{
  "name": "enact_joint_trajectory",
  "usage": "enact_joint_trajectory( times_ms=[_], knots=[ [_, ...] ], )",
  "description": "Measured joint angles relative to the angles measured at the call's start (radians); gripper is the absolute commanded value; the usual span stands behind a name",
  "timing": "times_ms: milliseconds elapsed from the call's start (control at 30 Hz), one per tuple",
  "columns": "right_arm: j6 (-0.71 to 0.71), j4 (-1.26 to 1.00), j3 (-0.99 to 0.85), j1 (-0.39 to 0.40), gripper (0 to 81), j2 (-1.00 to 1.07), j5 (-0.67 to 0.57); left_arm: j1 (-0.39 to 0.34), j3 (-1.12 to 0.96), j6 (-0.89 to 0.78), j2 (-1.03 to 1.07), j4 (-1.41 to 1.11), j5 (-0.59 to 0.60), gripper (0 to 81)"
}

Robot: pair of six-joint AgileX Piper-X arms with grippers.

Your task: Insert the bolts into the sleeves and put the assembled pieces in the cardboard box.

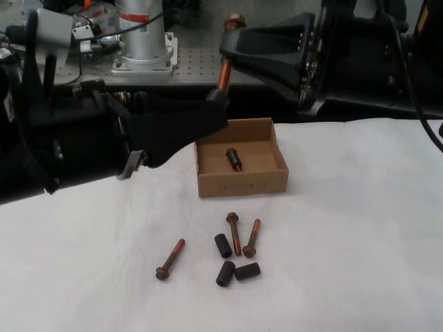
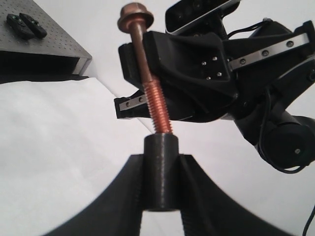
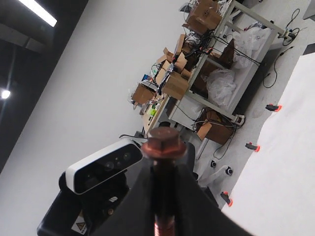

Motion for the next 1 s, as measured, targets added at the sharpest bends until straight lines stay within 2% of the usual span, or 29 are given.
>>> enact_joint_trajectory(
  times_ms=[600, 1000],
  knots=[
    [-0.023, -0.004, 0.000, 0.011, 2.5, -0.002, -0.001, 0.000, 0.000, 0.000, 0.000, -0.028, -0.027, 0.6],
    [-0.120, 0.110, 0.000, 0.020, 2.5, -0.059, 0.039, -0.002, 0.000, 0.000, 0.000, -0.029, -0.048, 0.6]
  ],
)
